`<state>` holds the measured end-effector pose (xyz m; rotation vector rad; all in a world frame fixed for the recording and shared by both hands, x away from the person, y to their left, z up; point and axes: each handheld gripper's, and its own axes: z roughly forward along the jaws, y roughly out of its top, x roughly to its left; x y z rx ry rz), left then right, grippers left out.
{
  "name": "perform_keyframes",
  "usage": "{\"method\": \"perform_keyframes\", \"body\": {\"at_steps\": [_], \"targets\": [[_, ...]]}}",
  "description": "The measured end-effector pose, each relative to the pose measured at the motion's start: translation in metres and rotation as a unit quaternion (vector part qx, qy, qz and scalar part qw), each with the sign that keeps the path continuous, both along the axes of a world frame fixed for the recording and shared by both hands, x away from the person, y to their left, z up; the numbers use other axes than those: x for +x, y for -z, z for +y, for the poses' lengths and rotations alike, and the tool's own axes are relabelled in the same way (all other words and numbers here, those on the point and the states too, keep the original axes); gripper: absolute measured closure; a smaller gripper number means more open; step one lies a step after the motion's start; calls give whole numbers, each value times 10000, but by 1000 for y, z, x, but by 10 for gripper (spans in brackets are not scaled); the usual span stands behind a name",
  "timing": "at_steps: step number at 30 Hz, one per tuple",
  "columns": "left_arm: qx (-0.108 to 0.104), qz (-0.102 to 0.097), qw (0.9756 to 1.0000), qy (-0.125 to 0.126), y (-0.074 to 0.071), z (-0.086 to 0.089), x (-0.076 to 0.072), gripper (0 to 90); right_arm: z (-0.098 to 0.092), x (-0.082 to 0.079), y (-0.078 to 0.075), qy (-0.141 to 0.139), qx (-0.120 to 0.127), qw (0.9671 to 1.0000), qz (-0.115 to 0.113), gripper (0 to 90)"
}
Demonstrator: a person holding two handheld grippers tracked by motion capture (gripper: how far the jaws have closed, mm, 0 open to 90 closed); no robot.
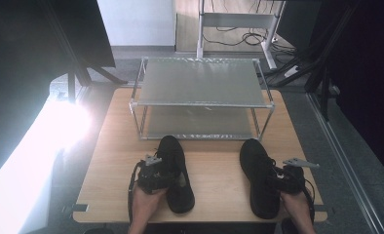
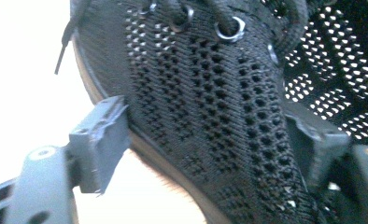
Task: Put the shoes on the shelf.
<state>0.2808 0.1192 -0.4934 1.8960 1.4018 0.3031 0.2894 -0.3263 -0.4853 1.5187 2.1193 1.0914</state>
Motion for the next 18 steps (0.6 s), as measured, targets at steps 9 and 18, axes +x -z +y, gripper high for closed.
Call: {"method": "perform_keyframes", "body": {"at_steps": [9, 18], "targets": [[-13, -89, 10000, -26, -3, 10, -6, 488, 0, -5, -1, 335, -134, 9993, -111, 613], [107, -108, 9998, -89, -6, 19, -9, 715, -10, -7, -2, 534, 323, 9980, -112, 708]]}}
